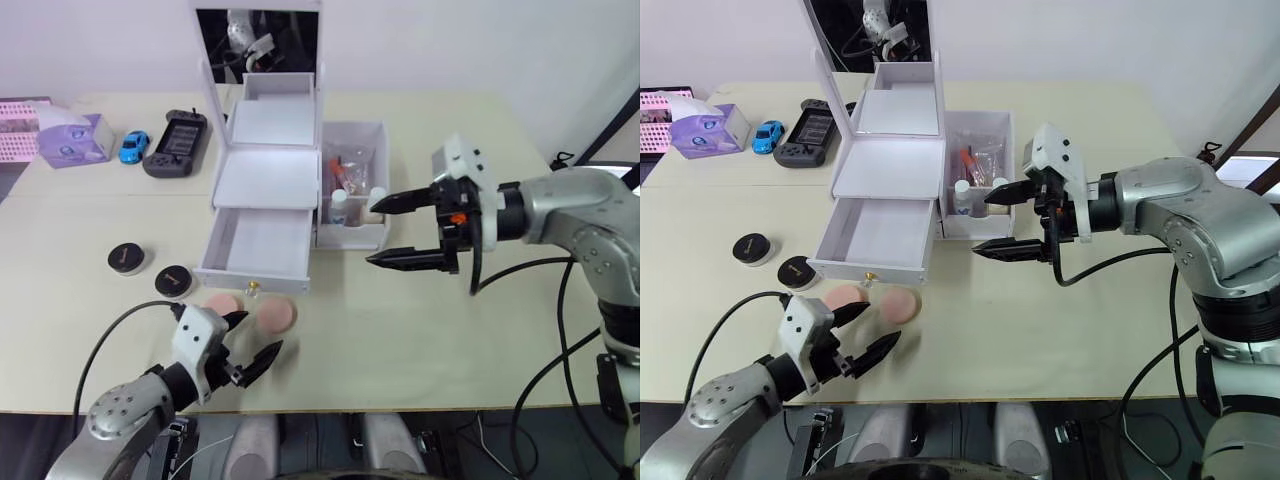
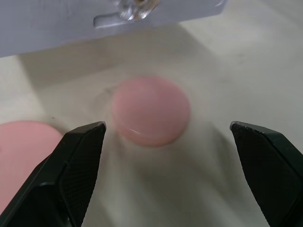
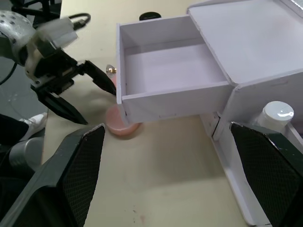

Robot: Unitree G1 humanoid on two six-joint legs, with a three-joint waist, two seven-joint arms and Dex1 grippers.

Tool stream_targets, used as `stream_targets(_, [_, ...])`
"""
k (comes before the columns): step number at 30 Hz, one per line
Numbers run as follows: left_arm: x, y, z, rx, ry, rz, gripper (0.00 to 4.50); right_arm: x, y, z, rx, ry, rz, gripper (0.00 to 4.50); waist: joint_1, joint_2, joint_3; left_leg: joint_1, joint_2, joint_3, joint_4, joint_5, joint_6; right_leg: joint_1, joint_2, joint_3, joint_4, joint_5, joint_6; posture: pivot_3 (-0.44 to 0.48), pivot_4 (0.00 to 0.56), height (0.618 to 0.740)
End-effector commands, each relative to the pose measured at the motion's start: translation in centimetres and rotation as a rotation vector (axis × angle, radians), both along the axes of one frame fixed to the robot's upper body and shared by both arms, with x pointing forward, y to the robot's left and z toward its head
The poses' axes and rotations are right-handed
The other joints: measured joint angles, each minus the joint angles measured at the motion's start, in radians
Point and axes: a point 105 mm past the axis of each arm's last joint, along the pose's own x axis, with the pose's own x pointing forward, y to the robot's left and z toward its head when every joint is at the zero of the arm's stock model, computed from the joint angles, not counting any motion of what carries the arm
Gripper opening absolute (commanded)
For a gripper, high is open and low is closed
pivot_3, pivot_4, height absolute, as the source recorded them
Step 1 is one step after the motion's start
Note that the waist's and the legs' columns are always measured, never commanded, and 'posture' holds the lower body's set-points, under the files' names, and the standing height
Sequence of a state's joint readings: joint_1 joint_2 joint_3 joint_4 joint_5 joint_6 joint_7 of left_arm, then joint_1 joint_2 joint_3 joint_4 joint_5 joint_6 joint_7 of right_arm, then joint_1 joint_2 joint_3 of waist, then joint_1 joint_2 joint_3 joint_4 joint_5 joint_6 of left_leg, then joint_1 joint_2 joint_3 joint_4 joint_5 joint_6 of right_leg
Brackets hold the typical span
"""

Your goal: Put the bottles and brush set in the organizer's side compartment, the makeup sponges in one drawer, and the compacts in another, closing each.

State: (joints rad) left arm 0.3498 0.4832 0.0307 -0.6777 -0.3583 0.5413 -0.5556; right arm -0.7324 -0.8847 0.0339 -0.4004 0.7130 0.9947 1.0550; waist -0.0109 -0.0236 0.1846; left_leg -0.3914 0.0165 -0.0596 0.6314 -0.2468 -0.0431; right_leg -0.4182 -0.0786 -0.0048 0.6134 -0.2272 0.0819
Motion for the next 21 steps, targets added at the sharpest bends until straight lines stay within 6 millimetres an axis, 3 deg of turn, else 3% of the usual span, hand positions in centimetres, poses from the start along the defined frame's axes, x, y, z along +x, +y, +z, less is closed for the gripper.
stream_targets(1, [0.6,-0.8,0.0,-0.001,-0.033,0.001,4.42,-0.6,-0.2,1.2,0.008,-0.056,-0.008,4.5,-0.001,0.0,0.0,0.0,0.0,0.0,0.0,0.0,0.0,0.0,0.0,0.0,0.0,0.0,0.0,0.0,0.15,0.74])
stream_targets(15, [2.0,-1.9,-2.2,0.014,-0.045,0.003,4.42,-0.7,-0.1,1.5,0.016,-0.063,-0.015,4.5,0.0,0.001,-0.001,0.001,0.0,0.0,0.0,0.0,0.0,0.001,0.0,0.0,0.0,0.0,0.0,0.0,0.15,0.74])
stream_targets(19, [2.6,-2.3,-1.8,0.025,-0.063,0.002,4.42,-0.5,0.0,1.5,0.015,-0.068,-0.013,4.5,0.004,0.002,-0.001,0.001,0.0,0.0,0.001,0.0,0.0,0.002,0.0,0.0,0.0,0.0,0.001,0.0,0.15,0.74])
stream_targets(21, [2.8,-2.2,-1.5,0.037,-0.075,0.007,3.9,-0.5,0.0,1.5,0.014,-0.069,-0.012,4.5,0.002,0.002,-0.001,0.001,0.0,-0.001,0.002,0.0,0.0,0.003,0.0,0.0,0.0,-0.001,0.001,0.0,0.15,0.74])
